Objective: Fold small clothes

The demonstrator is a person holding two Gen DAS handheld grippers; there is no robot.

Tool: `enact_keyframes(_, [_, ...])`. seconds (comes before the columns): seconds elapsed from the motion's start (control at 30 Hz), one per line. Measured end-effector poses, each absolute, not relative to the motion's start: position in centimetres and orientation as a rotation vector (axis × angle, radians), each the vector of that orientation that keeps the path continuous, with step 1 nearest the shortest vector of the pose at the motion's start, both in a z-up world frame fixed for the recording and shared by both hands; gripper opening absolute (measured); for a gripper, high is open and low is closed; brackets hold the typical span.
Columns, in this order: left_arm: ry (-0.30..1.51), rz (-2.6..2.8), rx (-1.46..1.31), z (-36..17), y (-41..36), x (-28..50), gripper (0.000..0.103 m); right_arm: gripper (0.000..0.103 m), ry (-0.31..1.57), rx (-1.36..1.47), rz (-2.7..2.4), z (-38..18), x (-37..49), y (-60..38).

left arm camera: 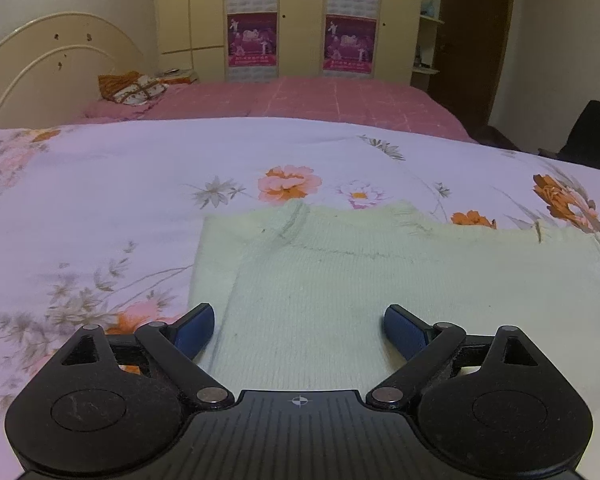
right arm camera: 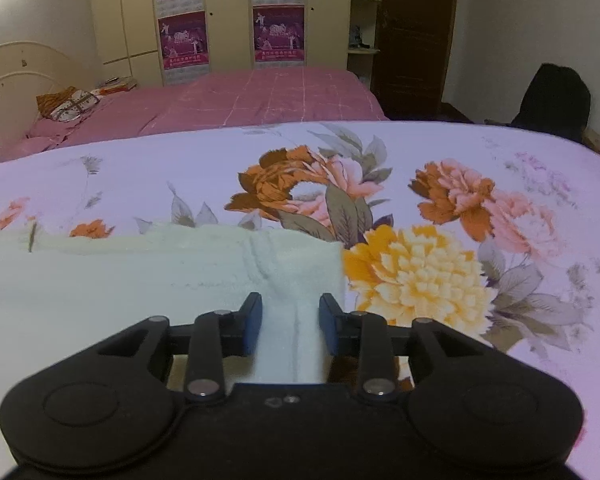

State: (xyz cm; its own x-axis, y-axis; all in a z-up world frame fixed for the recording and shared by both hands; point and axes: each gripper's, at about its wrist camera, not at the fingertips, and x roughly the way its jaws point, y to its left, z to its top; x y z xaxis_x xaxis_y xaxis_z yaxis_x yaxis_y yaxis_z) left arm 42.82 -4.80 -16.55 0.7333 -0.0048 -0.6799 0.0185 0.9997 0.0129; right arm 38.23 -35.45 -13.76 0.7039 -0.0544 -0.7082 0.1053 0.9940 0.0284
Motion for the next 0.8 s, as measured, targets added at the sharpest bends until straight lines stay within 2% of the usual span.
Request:
enact_keyframes(0.23, [0.729, -0.085, 0.041, -14.5, -6.2, 39.6, 0.091, 0.031, 0.733, 0.096, 0.044, -11.2, 35.5, -32.0])
enact_keyframes(0.43, [0.756, -0.096, 0.108, -16.5, -6.3, 38.2, 0.092, 0.031, 0.788, 0.042, 0.101, -12.7, 33.7, -28.5])
enact_keyframes(0.53, [0.744, -0.085, 0.131, -16.9, -5.6, 37.7, 0.103, 0.032, 0.800, -0.006, 0.087, -13.7, 33.0, -28.3])
enact_keyframes(0.8, [0.783, -0.080, 0.056, -17.3, -3.2, 37.6, 0.103, 0.029, 0.803, -0.008, -0.037, -13.8, 32.6, -31.6])
